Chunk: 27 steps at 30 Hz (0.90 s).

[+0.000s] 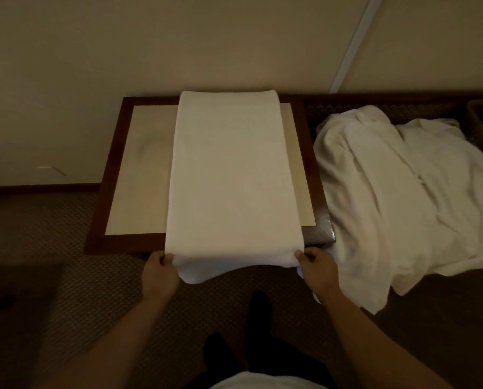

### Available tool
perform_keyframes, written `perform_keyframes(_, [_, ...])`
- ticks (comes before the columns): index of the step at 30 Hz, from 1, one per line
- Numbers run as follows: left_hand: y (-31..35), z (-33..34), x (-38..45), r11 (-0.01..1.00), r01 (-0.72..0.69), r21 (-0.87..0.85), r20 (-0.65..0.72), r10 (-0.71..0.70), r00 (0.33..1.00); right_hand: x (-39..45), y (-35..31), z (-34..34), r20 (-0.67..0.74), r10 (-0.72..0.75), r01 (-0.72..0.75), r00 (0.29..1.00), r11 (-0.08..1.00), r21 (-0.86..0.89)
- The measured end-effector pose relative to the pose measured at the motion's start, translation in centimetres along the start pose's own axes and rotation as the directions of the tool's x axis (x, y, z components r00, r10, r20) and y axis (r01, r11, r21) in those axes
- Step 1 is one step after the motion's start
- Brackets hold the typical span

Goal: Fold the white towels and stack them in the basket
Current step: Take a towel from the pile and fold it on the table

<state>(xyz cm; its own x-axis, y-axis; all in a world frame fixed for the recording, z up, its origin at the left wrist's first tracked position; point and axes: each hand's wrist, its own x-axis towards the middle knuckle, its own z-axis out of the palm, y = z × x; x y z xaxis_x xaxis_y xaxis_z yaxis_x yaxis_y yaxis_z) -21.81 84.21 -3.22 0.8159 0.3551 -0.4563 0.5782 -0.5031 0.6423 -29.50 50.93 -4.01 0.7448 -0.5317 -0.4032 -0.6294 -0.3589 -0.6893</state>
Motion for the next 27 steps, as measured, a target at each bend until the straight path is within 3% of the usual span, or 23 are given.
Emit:
perform_keyframes(3, [0.4,0.2,-0.1,0.998,0.054,-0.036,-0.037,-0.056,0.998,-0.1,-0.1,0.1,0.041,0.048,-0.051,0.998,0.996,0.078])
perform_keyframes(7, [0.4,0.3,0.6,0.971,0.168,-0.172,-0.009,-0.172,0.985,-0.1,-0.3,0.1,0.206,0.044,-0.085,0.977,0.977,0.195])
perform_keyframes(9, [0.1,0.2,0.9,0.956,0.190,-0.224,0.024,-0.190,0.982,0.0,-0.1,0.0,0.222,0.044,-0.076,0.974,0.987,0.140])
perform_keyframes(12, [-0.1,-0.2,0.9,0.975,0.169,-0.144,-0.025,-0.174,0.984,-0.1,0.2,-0.2,0.163,0.065,-0.060,0.985,0.997,-0.037])
perform_keyframes(14, [0.3,-0.4,0.1,0.995,0.097,0.003,-0.159,-0.095,0.983,-0.7,-0.3,-0.3,0.007,0.036,-0.035,0.999,0.994,-0.103])
perform_keyframes(16, [1.3,0.0,-1.3,0.974,-0.122,0.193,-0.301,0.177,0.937,-1.2,-1.5,-0.1,-0.235,-0.166,0.131,0.958,0.979,-0.157])
perform_keyframes(17, [1.9,0.2,-2.1,0.921,-0.287,0.264,-0.292,0.359,0.886,-1.4,-2.4,0.2,-0.283,-0.319,0.265,0.905,0.940,-0.215])
perform_keyframes(19, [3.7,1.7,-3.1,0.760,-0.570,0.311,-0.124,0.627,0.769,-1.4,-4.8,1.6,-0.179,-0.537,0.457,0.825,0.819,-0.347])
perform_keyframes(21, [5.5,4.2,-3.0,0.613,-0.696,0.374,0.129,0.709,0.693,-0.6,-6.9,3.7,0.042,-0.567,0.516,0.822,0.713,-0.474])
perform_keyframes(24, [7.1,7.5,-1.5,0.455,-0.700,0.551,0.383,0.608,0.696,0.9,-7.3,6.5,0.277,-0.520,0.574,0.808,0.588,-0.570])
perform_keyframes(27, [5.4,6.5,1.4,0.446,-0.619,0.647,0.338,0.560,0.757,2.4,-5.0,5.3,0.299,-0.508,0.563,0.808,0.516,-0.645])
